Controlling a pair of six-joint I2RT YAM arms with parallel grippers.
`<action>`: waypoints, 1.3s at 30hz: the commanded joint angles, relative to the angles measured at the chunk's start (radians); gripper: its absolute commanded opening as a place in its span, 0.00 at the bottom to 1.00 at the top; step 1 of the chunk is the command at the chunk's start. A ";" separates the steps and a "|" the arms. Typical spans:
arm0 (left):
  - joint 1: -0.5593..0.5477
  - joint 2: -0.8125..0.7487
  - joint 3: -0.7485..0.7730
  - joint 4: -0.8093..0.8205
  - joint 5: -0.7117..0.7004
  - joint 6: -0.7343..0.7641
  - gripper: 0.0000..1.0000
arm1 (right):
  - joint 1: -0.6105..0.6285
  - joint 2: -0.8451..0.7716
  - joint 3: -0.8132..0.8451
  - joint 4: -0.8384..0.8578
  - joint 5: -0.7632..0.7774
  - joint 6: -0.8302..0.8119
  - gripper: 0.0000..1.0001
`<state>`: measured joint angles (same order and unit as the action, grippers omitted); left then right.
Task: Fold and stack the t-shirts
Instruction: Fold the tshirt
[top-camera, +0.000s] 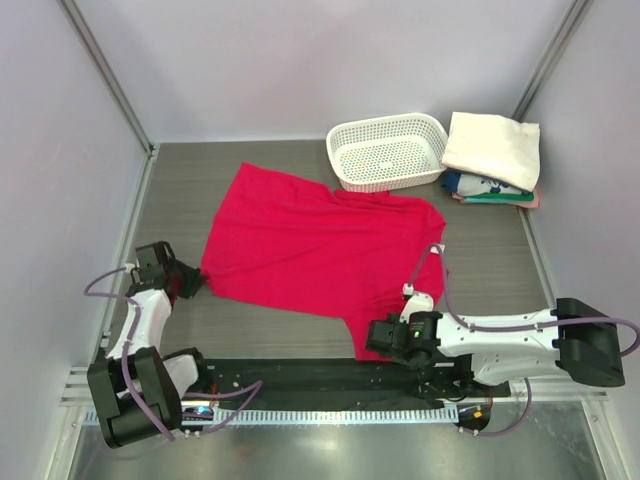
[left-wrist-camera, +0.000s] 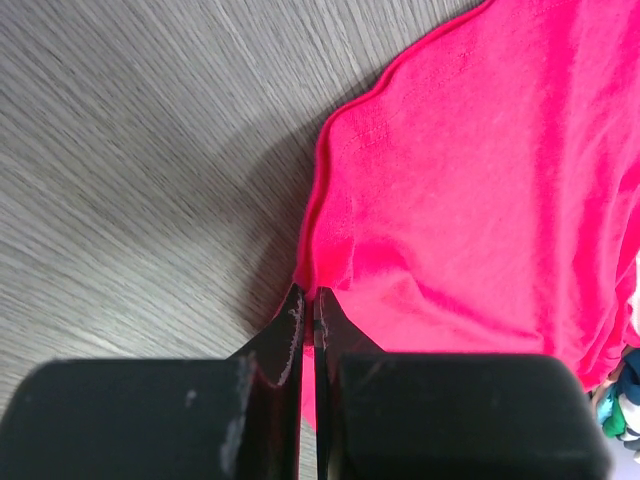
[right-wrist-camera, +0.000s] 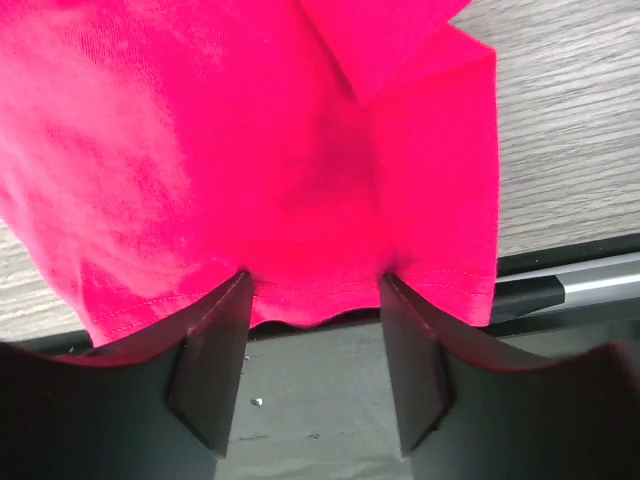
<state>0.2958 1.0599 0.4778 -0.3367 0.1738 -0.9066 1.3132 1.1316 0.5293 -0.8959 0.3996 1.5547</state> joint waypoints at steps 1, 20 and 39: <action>0.005 -0.029 -0.004 -0.016 0.007 0.020 0.00 | 0.000 0.033 -0.006 0.025 0.159 0.041 0.57; 0.002 -0.321 0.166 -0.341 0.064 0.043 0.00 | 0.047 -0.168 0.276 -0.273 0.249 0.071 0.01; -0.049 0.354 0.640 -0.315 0.102 0.207 0.00 | -0.736 0.033 0.537 0.078 0.052 -0.771 0.01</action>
<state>0.2714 1.3518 1.0409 -0.6693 0.2565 -0.7448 0.6502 1.1252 1.0203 -0.9264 0.5190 0.9649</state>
